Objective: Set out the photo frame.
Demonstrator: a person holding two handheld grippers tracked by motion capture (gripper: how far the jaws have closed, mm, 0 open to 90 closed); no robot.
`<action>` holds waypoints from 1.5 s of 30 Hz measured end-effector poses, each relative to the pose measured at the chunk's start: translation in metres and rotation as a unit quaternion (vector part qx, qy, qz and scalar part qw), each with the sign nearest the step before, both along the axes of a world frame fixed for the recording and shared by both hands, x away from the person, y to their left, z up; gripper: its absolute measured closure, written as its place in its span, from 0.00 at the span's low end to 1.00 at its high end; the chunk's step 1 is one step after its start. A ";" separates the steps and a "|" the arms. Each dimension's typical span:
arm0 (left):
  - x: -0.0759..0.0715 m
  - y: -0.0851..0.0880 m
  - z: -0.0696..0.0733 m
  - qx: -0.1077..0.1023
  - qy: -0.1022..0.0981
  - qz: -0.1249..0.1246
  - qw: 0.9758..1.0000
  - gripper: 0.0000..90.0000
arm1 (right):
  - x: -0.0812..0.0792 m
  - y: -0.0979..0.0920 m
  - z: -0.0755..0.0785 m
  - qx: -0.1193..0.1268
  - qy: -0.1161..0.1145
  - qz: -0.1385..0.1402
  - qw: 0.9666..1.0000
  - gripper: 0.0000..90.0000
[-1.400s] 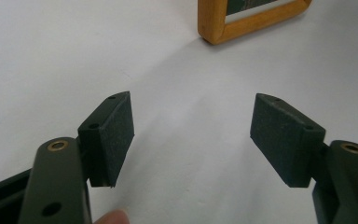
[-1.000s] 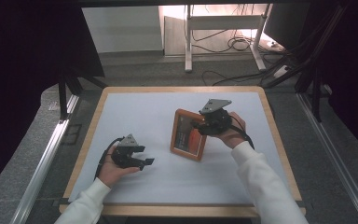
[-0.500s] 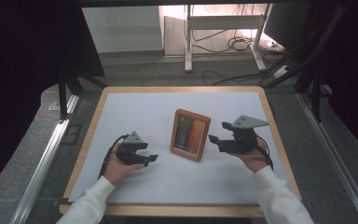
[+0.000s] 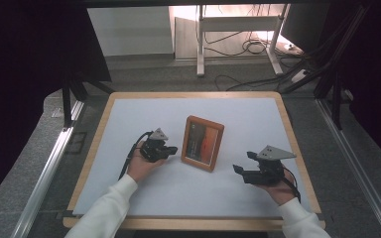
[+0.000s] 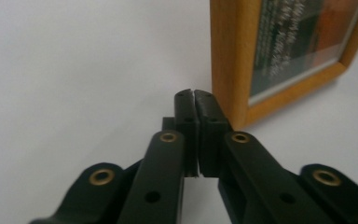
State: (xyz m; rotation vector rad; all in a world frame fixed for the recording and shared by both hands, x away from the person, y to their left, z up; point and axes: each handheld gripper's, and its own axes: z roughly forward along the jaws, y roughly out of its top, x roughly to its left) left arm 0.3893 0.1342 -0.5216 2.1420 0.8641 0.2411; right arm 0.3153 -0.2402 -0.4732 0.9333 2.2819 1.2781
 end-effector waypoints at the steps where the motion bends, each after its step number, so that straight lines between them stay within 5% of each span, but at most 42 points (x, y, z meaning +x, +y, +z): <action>1: 0.003 -0.003 -0.001 0.000 0.002 -0.002 1.000 1.00 | -0.001 -0.001 -0.001 -0.002 0.001 -0.002 1.000 0.29; 8: 0.008 -0.016 -0.008 0.018 0.007 -0.016 1.000 1.00 | -0.002 -0.005 -0.005 -0.005 0.000 -0.005 1.000 0.29; 45: -0.010 -0.022 -0.006 0.024 0.012 -0.043 0.999 1.00 | -0.002 -0.005 -0.008 -0.014 -0.006 0.002 1.000 0.29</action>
